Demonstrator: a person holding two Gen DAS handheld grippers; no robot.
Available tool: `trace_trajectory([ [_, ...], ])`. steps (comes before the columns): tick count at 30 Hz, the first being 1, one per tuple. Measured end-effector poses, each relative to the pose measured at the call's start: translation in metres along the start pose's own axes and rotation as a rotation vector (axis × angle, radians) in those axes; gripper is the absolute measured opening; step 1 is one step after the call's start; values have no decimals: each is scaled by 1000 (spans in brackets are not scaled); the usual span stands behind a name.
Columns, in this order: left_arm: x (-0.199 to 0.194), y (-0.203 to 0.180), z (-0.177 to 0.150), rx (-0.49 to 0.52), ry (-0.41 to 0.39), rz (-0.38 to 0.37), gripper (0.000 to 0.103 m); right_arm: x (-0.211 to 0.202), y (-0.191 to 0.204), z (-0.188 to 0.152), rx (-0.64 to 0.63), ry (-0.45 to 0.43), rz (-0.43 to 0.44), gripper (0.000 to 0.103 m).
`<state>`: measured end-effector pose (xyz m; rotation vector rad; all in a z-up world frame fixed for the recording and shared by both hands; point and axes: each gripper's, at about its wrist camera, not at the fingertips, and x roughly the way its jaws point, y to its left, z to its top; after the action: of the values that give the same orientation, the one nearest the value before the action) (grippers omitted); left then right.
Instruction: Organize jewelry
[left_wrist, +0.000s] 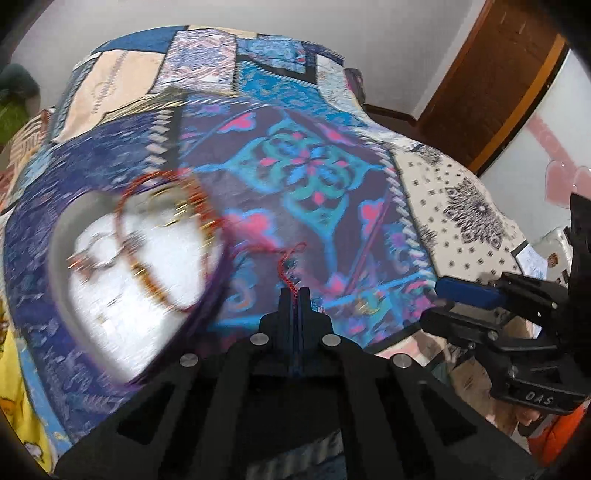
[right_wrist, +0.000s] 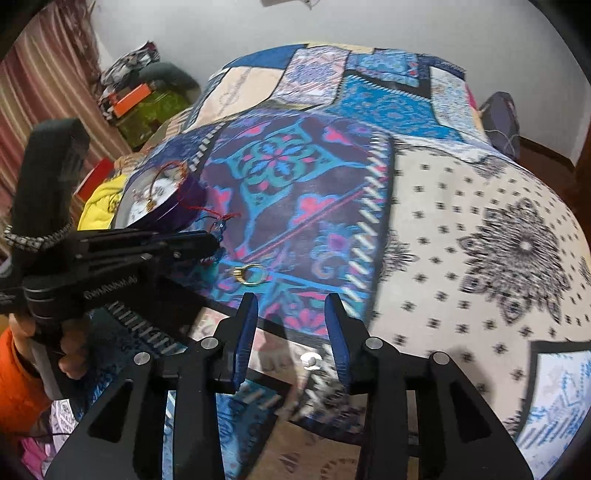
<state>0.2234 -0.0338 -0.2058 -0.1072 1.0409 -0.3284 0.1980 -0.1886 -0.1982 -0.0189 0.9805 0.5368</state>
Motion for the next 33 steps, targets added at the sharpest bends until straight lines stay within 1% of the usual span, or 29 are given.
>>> trace_trajectory([
  [3, -10, 9, -8, -12, -2, -16, 0, 12, 12, 4, -39, 15, 3, 34],
  [7, -22, 14, -16, -5, -16, 6, 0, 26, 21, 9, -74, 30, -30, 34],
  [11, -25, 16, -19, 0, -27, 12, 0, 33, 26, 12, -97, 14, -60, 34],
  [13, -27, 14, -20, 13, -36, 24, 0, 33, 26, 13, -87, 5, -47, 34],
  [14, -27, 13, -20, 18, -40, 28, 0, 33, 27, 12, -78, 2, -40, 32],
  [15, -28, 12, -21, 25, -45, 31, 0, 33, 26, 13, -75, 0, -37, 23],
  [23, -36, 7, -19, 24, -76, 22, 0, 30, 31, 13, -75, -13, -29, 23],
  [27, -49, 0, -15, 45, -112, 22, 0, 21, 33, 14, -77, -34, -40, 23],
  [33, -76, -14, -8, 92, -186, 51, 0, 3, 38, 23, -87, -81, -54, 23],
])
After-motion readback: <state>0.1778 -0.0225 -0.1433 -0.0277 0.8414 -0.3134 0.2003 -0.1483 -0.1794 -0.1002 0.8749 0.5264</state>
